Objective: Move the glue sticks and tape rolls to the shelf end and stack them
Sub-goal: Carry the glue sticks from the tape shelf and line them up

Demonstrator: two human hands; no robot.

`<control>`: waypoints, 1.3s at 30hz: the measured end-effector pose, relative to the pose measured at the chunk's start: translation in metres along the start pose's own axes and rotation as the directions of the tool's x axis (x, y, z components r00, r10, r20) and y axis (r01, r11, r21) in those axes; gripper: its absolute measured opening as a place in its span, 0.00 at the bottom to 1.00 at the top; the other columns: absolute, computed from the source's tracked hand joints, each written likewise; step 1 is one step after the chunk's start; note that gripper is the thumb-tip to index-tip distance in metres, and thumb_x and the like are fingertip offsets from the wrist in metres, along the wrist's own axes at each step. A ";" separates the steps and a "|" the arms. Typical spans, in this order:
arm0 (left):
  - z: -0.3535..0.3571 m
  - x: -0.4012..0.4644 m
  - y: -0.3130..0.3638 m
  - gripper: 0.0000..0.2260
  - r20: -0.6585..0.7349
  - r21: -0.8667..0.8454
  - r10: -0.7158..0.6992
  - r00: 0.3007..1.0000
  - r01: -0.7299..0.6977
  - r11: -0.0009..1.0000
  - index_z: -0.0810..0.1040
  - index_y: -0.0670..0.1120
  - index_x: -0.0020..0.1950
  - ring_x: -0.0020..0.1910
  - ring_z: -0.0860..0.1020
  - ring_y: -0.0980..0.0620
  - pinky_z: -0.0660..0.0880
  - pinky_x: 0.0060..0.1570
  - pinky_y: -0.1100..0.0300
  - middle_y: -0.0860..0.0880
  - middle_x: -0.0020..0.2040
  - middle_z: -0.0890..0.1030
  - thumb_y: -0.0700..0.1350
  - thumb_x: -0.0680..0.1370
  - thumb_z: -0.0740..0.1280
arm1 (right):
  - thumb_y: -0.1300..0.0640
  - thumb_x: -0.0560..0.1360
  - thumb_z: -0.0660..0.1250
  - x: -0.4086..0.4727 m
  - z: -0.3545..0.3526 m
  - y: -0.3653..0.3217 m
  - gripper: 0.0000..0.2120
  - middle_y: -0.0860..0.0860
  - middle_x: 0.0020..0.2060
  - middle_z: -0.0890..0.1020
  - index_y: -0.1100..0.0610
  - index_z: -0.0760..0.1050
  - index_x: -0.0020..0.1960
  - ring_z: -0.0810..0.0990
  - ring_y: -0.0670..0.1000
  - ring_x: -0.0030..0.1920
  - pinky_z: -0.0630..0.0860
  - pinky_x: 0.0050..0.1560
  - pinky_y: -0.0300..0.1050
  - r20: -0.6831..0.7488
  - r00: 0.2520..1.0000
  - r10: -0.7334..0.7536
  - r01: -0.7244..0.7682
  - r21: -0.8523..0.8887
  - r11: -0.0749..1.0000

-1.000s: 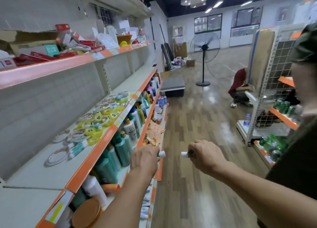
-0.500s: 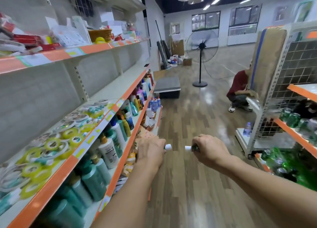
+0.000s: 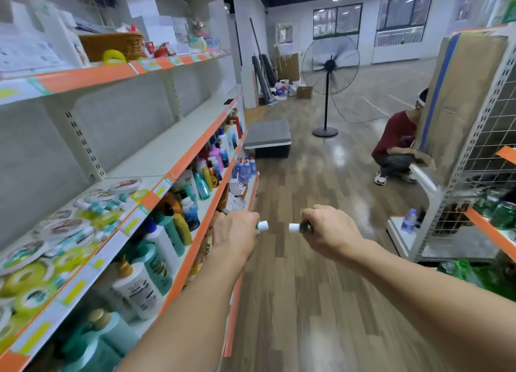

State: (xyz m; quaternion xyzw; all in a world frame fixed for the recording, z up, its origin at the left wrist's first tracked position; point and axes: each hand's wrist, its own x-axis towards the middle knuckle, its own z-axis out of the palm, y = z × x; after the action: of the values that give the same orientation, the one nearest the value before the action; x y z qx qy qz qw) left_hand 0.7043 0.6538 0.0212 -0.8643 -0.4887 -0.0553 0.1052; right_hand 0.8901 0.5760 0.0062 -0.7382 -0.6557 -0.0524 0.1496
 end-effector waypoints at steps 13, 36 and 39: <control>0.053 0.246 -0.036 0.07 0.025 0.016 -0.004 1.000 0.004 1.000 0.78 0.52 0.55 0.50 0.78 0.46 0.65 0.42 0.55 0.48 0.50 0.79 0.50 0.81 0.63 | 0.54 0.78 0.61 0.235 0.056 0.065 0.07 0.50 0.47 0.78 0.53 0.77 0.51 0.78 0.56 0.50 0.70 0.41 0.47 -0.002 1.000 0.013 -0.013 -0.003 1.000; 0.155 0.687 -0.070 0.10 -0.012 0.036 -0.003 1.000 0.004 0.999 0.76 0.49 0.60 0.55 0.78 0.45 0.71 0.49 0.54 0.47 0.55 0.80 0.49 0.82 0.62 | 0.54 0.77 0.62 0.660 0.150 0.225 0.06 0.48 0.44 0.76 0.50 0.77 0.50 0.78 0.54 0.49 0.72 0.44 0.48 0.011 0.999 -0.051 0.051 0.017 0.999; 0.163 0.761 -0.071 0.07 -0.020 0.043 -0.036 0.999 0.036 0.998 0.79 0.51 0.56 0.51 0.79 0.47 0.70 0.45 0.55 0.49 0.51 0.81 0.48 0.80 0.64 | 0.53 0.77 0.62 0.728 0.153 0.252 0.06 0.48 0.44 0.76 0.51 0.77 0.50 0.78 0.55 0.49 0.74 0.45 0.49 0.001 0.997 -0.079 0.079 0.016 0.997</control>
State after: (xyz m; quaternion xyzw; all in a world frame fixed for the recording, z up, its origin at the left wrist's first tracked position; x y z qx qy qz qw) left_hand 1.0355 1.3616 0.0232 -0.8524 -0.5042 -0.0549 0.1275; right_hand 1.2178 1.2895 0.0216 -0.7105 -0.6849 -0.0525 0.1529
